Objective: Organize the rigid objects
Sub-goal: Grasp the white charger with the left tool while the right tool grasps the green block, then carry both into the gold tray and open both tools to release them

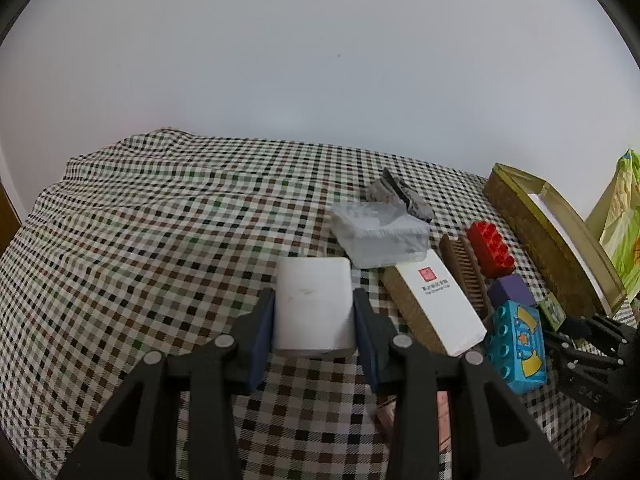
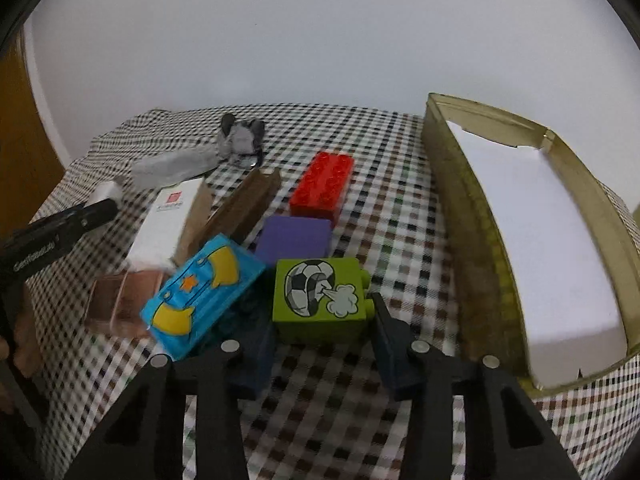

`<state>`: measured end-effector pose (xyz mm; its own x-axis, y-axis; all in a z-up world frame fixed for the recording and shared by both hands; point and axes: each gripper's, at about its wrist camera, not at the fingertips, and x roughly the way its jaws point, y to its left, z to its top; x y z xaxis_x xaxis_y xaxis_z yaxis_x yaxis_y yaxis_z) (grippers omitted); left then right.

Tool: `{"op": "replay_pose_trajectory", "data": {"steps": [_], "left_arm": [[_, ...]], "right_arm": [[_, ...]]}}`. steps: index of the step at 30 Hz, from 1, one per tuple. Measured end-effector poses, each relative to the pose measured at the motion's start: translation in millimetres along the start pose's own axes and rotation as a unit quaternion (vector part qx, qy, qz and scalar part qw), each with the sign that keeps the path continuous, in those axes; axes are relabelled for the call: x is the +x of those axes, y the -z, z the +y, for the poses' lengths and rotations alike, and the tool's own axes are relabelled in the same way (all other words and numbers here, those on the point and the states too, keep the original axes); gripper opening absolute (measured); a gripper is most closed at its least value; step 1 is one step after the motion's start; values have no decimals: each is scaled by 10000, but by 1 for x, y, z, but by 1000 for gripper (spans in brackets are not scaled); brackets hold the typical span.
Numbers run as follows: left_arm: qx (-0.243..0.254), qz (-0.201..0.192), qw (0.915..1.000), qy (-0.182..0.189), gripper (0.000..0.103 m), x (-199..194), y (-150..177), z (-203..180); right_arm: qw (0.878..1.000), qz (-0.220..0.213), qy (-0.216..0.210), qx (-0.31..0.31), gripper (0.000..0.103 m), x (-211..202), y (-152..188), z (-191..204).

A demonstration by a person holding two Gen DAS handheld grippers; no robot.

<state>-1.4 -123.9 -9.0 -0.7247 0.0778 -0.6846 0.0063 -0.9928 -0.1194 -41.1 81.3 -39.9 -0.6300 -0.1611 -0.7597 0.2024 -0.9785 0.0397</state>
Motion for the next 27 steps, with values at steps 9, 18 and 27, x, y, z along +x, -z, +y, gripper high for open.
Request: {"op": "replay_pose_trajectory", "data": {"steps": [9,18,27], "left_arm": [[-27,-663,9977,105,37,-22,-1,-4],[59,-1119,9932,317,37,-40,0,-47],[487,-1140,9890,812,37,-34,-10,-118]], "right_arm": [[9901,-1297,-488,236,45,-52,-2,-5],[9673,-2455,167,614,45,-96,-4,-48],[9540,-2497,1187,1158,45,-104,9,-130]]}}
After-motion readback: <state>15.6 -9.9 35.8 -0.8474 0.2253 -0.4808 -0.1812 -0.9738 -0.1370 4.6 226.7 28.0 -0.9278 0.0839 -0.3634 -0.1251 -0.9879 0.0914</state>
